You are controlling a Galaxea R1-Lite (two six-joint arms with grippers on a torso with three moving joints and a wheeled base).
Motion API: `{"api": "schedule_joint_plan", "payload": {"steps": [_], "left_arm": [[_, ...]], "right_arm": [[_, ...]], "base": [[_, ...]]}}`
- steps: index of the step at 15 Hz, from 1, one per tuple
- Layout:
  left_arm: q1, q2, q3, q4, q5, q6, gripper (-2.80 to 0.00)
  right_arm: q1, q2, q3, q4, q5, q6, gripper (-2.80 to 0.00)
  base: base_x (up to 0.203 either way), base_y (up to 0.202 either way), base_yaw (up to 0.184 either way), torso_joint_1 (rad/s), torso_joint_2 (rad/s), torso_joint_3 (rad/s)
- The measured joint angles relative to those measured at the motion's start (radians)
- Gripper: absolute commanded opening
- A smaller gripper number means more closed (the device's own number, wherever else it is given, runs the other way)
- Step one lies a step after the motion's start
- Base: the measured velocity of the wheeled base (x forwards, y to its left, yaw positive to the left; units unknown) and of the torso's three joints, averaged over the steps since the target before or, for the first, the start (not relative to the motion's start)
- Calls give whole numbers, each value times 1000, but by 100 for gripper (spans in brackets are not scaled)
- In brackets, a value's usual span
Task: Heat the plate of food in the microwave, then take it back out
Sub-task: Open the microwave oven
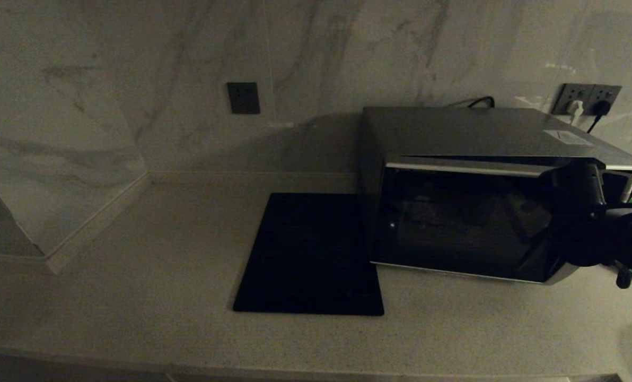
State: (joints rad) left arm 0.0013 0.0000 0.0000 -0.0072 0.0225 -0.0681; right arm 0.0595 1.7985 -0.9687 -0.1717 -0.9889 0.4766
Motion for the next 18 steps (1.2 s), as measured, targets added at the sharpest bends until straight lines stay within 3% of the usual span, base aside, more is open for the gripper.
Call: {"api": "schedule_joint_plan", "payload": {"steps": [14, 18], "left_arm": [[0, 0, 0, 0, 0, 0, -280], [1, 0, 0, 0, 0, 0, -280]], "right_arm": [[243, -245, 278, -5, -13, 5, -280], [275, -310, 317, 4, -7, -3, -280]], "base": [[0, 0, 0, 0, 0, 0], [0, 0, 0, 0, 0, 0]]}}
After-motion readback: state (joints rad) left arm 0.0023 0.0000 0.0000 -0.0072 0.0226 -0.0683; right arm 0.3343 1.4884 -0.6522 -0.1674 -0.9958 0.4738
